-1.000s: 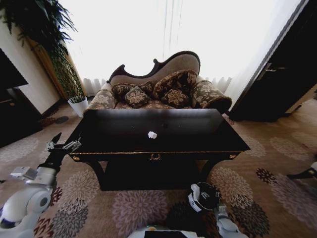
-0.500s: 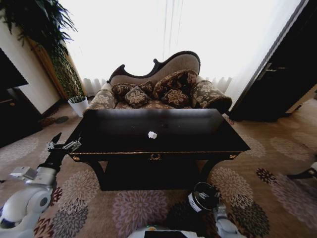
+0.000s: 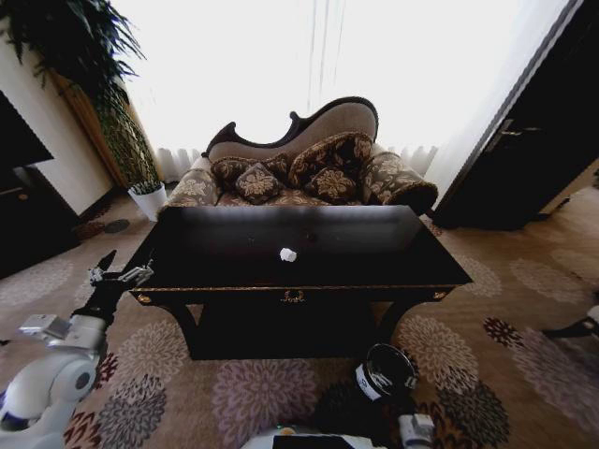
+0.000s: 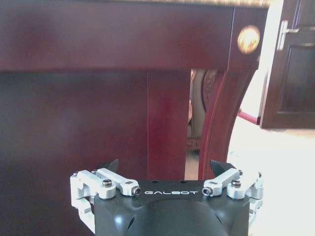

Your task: Move to the front of the table and place the trash on the table into the trash bin.

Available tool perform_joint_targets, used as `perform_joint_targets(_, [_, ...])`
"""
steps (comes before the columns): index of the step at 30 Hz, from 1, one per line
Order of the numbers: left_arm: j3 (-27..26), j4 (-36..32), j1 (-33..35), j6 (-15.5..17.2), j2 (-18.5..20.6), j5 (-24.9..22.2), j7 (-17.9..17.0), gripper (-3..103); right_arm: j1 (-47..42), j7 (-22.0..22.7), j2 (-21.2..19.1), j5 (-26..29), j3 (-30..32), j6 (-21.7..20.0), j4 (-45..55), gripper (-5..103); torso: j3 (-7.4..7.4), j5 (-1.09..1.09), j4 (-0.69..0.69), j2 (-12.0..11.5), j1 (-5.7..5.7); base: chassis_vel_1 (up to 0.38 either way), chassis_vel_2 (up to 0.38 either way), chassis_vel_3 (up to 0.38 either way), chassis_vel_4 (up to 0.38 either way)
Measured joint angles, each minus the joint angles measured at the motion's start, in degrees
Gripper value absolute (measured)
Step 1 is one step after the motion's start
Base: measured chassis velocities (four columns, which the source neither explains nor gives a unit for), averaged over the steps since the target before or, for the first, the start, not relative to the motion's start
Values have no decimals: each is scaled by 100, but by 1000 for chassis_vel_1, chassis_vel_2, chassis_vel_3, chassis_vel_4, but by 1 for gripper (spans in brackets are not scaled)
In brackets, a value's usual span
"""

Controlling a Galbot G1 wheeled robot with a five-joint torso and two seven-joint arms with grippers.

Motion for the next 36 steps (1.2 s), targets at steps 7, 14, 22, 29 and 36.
perform_joint_targets(7, [0, 0, 0, 0, 0, 0, 0, 100, -747, 1, 167, 168, 466, 45, 1240, 100, 0, 0, 0, 0, 0, 0, 0, 0, 0])
perform_joint_targets(14, [0, 0, 0, 0, 0, 0, 0, 100, -1065, 9, 76, 609, 1054, -194, 2368, 100, 1, 1, 1, 0, 0, 0, 0, 0, 0])
perform_joint_targets(22, [0, 0, 0, 0, 0, 0, 0, 100, -1255, 25, -95, 1044, 1557, -627, 3378, 100, 1, 1, 0, 0, 0, 0, 0, 0, 0])
perform_joint_targets(29, [0, 0, -1, 0, 0, 0, 0, 100, -1239, 30, -433, 1266, 1667, -1147, 4085, 100, 1, 1, 0, 0, 0, 0, 0, 0, 0])
perform_joint_targets(36, [0, 0, 0, 0, 0, 0, 0, 100, -992, 101, -1252, 1352, 1543, -1756, 4514, 100, 1, 1, 1, 0, 0, 0, 0, 0, 0])
